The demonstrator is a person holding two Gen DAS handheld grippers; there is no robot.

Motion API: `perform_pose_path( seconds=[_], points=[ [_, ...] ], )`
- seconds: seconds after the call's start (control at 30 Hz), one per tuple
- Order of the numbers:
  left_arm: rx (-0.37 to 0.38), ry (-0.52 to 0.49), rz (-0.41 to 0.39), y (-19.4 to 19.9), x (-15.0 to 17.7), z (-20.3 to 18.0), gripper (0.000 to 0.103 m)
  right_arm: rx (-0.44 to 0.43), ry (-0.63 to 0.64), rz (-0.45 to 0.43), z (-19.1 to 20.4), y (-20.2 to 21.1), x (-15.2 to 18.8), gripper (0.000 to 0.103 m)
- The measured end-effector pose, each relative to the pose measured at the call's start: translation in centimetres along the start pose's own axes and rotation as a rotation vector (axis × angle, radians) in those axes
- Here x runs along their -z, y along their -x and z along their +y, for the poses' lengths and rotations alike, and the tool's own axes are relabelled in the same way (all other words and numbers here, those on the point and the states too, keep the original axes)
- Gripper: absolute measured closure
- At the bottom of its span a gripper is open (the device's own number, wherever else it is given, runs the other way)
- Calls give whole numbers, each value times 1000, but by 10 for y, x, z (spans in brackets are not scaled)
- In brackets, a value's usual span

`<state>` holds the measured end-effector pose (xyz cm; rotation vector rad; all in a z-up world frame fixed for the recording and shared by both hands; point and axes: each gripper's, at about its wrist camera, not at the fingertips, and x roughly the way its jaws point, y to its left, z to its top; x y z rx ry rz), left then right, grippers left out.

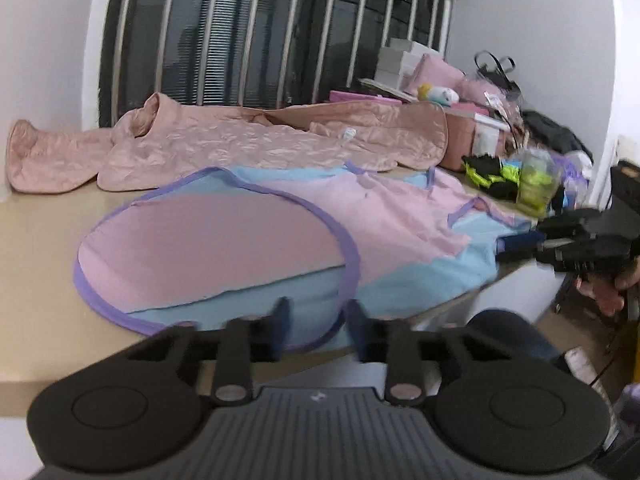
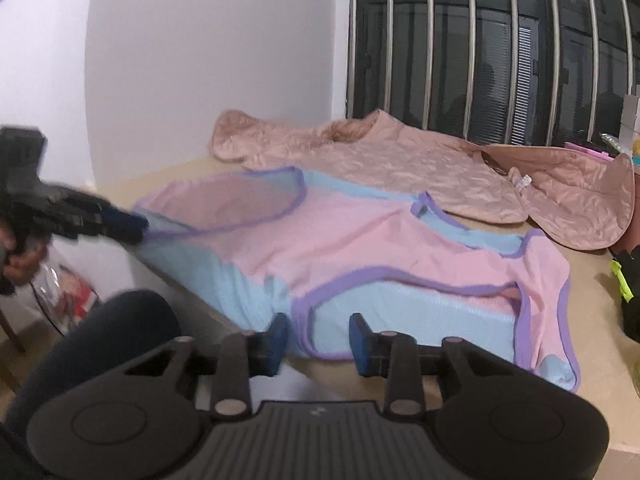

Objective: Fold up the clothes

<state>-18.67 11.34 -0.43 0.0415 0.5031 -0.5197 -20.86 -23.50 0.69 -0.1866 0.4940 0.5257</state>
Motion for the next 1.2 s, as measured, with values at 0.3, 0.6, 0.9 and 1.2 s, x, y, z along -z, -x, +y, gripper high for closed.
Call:
perform_pose_path(
  seconds=[0.3,0.6,0.9,1.2],
  points=[
    [-6,-20,28,1,-18,5,103,-8,-68,-25,-9,-3,-20,102],
    [-50,175,26,-61,-98,73,96,107,-176,127,-80,-114,-114,87],
    [128,-174,-30,-18,-26,-41,42,5,-1,31,-65,-44,-71,62],
    [97,-93,-11,-19,-42,-8,102,-49,-68,74,-68,-68,-52,89]
  ],
)
